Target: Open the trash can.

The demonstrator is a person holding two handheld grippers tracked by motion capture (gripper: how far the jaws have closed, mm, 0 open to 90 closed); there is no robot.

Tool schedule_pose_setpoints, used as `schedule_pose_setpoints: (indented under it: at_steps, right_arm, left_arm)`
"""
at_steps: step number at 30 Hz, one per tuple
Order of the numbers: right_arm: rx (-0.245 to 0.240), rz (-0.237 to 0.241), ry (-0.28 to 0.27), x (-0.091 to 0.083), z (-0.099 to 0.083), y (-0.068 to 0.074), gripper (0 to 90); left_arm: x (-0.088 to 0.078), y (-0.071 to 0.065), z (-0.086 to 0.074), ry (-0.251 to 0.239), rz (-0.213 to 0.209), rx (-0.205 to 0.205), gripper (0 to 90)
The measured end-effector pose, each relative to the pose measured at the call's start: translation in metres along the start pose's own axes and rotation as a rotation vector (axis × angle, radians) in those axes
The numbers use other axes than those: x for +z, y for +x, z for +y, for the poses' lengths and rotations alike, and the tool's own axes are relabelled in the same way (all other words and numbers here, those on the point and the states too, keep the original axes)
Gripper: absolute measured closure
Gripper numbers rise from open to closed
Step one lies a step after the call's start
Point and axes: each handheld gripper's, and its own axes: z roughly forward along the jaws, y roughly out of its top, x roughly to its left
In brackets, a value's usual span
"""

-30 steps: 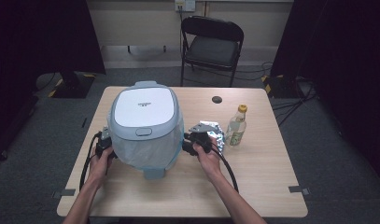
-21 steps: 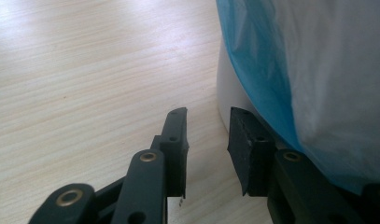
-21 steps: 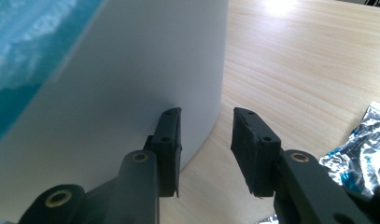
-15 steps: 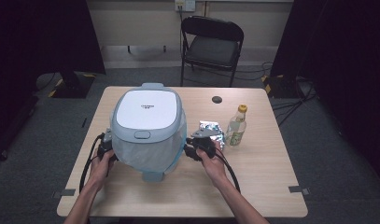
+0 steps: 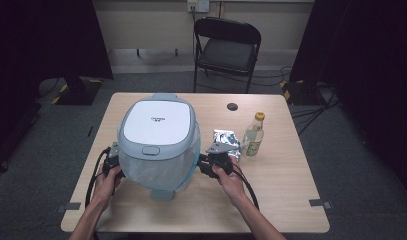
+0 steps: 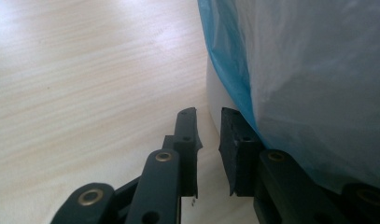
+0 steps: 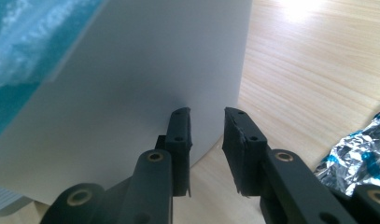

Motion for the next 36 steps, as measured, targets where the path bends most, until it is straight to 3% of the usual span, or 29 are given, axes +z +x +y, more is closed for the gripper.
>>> schedule_pose_setpoints:
  at_steps: [14, 18, 20, 22, 23, 30, 32, 34, 36]
  right_arm:
    - [0.01, 0.026, -0.002, 0.002, 0.0, -0.003, 68.3]
    - [0.005, 0.008, 0.005, 0.002, 0.001, -0.007, 54.3]
    - [-0.002, 0.003, 0.034, 0.002, 0.003, -0.01, 40.4]
    - [-0.002, 0.028, 0.037, 0.001, 0.004, -0.014, 38.5]
    - [-0.002, 0.033, 0.038, 0.0, 0.004, -0.014, 37.9]
    - [-0.011, 0.05, 0.085, -0.012, 0.001, -0.018, 29.9]
    - [-0.008, 0.067, 0.1, -0.016, 0.0, -0.018, 27.2]
    - [-0.016, 0.086, 0.107, -0.021, 0.0, -0.017, 23.4]
    - [-0.029, 0.078, 0.106, -0.026, 0.002, -0.015, 20.7]
  left_arm:
    - [-0.012, -0.001, -0.005, -0.025, -0.005, -0.014, 76.6]
    - [-0.011, 0.006, -0.007, -0.028, 0.036, -0.027, 55.5]
    - [-0.009, 0.009, -0.009, -0.012, 0.034, -0.035, 44.1]
    - [-0.008, 0.014, -0.012, 0.014, 0.021, -0.027, 35.7]
    - [-0.007, 0.016, -0.014, 0.026, 0.01, -0.03, 33.5]
    - [-0.006, 0.032, -0.023, 0.105, 0.074, -0.037, 30.1]
    - [-0.004, 0.031, -0.025, 0.136, 0.09, -0.002, 29.4]
    - [-0.001, 0.032, -0.028, 0.143, 0.066, -0.016, 28.6]
    - [0.0, 0.035, -0.029, 0.134, 0.068, -0.014, 23.7]
